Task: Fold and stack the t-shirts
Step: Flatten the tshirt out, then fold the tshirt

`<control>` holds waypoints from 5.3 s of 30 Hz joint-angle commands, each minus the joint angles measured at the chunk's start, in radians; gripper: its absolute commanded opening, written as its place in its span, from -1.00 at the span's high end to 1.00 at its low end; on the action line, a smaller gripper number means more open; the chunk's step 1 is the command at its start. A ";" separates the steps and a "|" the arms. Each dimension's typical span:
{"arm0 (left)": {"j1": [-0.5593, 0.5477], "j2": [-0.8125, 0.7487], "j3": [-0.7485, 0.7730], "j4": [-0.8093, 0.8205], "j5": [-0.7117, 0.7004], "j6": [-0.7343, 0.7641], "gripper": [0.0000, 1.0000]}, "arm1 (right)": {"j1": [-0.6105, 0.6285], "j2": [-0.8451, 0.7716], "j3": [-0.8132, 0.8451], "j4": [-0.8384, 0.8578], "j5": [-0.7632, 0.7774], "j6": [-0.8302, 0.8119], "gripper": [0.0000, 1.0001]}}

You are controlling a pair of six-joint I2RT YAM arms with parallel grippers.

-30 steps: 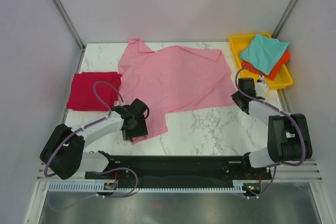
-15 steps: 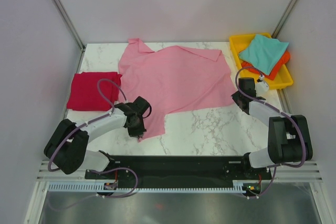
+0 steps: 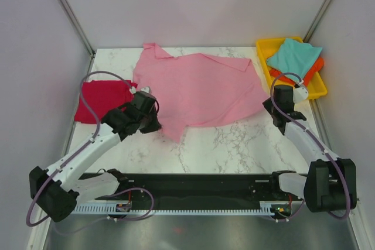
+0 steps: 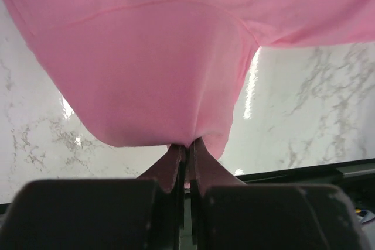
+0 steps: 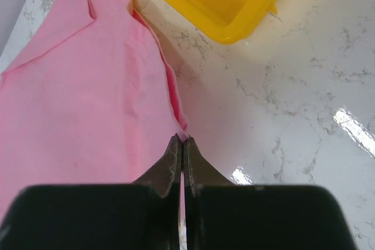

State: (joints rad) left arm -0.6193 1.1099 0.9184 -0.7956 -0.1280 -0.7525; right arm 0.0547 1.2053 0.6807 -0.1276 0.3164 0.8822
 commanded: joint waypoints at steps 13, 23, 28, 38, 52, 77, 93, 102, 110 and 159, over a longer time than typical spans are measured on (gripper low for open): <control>0.009 -0.085 0.459 -0.163 -0.165 0.065 0.96 | -0.004 -0.156 0.008 -0.058 0.090 -0.032 1.00; 0.012 -0.088 0.225 -0.090 -0.229 0.041 0.96 | -0.006 -0.063 -0.013 -0.023 -0.013 0.000 1.00; 0.016 -0.105 0.134 -0.056 -0.277 0.001 0.96 | 0.010 -0.018 -0.006 0.014 -0.028 -0.008 1.00; 0.121 0.083 0.269 -0.034 -0.306 0.025 0.96 | 0.046 0.135 0.164 -0.036 0.052 -0.037 1.00; 0.211 0.165 0.431 0.002 -0.216 0.094 0.96 | 0.045 0.081 0.316 -0.105 0.073 -0.087 1.00; 0.210 -0.072 1.307 -0.117 0.068 0.122 0.96 | 0.043 -0.532 1.007 -0.492 -0.134 -0.218 1.00; 0.317 0.531 1.482 0.167 0.045 0.120 0.96 | 0.031 0.027 0.853 -0.176 -0.169 -0.092 1.00; 0.329 0.570 1.619 0.366 0.050 0.277 0.96 | -0.018 0.324 1.230 -0.239 -0.277 -0.074 1.00; 0.355 0.636 1.525 0.414 0.085 0.376 0.96 | -0.044 0.427 1.213 -0.208 -0.301 -0.104 1.00; 0.259 -0.078 -0.061 0.414 0.065 0.108 0.96 | -0.185 -0.215 -0.081 -0.037 -0.234 -0.201 1.00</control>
State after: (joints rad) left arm -0.3622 0.9173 0.7441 -0.3710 -0.0040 -0.6510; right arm -0.1291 0.9108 0.5297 -0.2314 0.0868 0.6910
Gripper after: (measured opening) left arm 0.039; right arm 0.011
